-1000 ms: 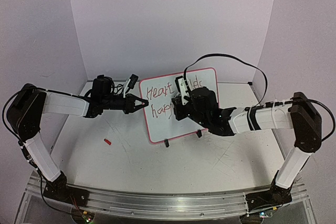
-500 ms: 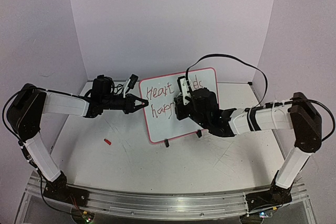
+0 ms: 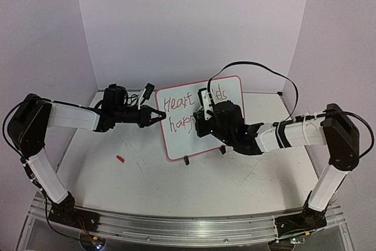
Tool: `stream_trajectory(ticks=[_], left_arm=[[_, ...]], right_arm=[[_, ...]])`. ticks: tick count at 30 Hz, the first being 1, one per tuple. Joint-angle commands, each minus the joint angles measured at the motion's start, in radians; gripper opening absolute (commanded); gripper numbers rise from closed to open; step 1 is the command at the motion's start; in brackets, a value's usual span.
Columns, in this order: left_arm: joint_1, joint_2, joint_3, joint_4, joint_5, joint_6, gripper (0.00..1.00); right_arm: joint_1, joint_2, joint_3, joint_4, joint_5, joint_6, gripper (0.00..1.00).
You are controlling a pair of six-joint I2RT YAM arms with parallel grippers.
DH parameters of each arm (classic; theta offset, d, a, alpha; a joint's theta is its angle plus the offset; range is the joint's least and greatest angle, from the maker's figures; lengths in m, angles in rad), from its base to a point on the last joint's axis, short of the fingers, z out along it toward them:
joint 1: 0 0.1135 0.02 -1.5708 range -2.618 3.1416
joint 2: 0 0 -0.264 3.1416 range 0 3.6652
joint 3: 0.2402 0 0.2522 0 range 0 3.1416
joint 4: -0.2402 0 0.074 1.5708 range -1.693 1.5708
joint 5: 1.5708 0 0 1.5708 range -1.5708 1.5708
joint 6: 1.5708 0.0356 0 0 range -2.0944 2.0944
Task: Write a sentence on the whiteboard
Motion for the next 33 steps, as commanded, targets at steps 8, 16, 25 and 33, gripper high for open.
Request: stream_trajectory(ticks=[8,16,25,33], left_arm=[[0.011,0.008,0.020,-0.048,-0.151,0.139,0.00],[0.011,0.001,0.020,-0.049,-0.157,0.143,0.00],[0.012,-0.016,0.019,-0.052,-0.156,0.144,0.00],[0.012,0.001,0.024,-0.056,-0.156,0.142,0.00]], right_arm=[[0.001,-0.136,-0.036,0.012,0.053,0.003,0.00],[-0.042,-0.222,-0.105,0.013,-0.048,-0.053,0.00],[-0.041,-0.161,-0.074,0.053,-0.154,-0.096,0.00],[-0.021,-0.139,-0.077,0.053,-0.146,-0.096,0.00]])
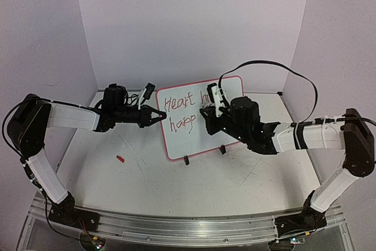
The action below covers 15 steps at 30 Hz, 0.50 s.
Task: Write a sentence on the whiteboard
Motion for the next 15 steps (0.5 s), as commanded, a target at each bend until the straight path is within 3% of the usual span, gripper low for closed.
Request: stream_trajectory(ticks=[1,15], left_arm=[[0.014,0.006,0.023,-0.054,-0.163,0.129,0.00],[0.015,0.007,0.028,-0.056,-0.155,0.122,0.00]], right_arm=[[0.013,0.022,0.024,0.038,-0.011,-0.014,0.00],[0.013,0.038,0.036,0.040,-0.013,0.003,0.00]])
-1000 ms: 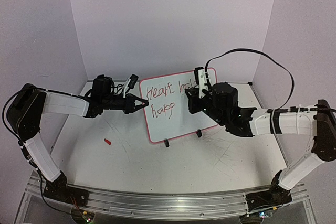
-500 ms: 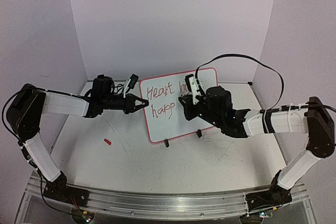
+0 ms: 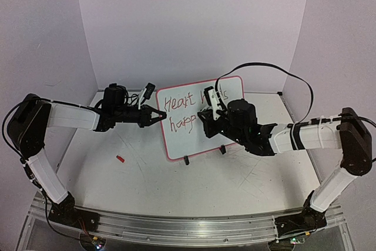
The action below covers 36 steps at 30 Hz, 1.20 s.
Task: Write a sentence on the whiteboard
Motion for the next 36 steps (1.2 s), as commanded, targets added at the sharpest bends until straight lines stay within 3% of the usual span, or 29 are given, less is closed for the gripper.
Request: stream_trajectory(ticks=[1,36], left_arm=[[0.014,0.006,0.022,-0.048,-0.155,0.121,0.00],[0.014,0.021,0.035,-0.048,-0.144,0.123,0.00]], right_arm=[[0.005,0.008,0.034,0.037,-0.001,0.002,0.00],[0.000,0.056,0.090,0.036,0.075,0.003,0.00]])
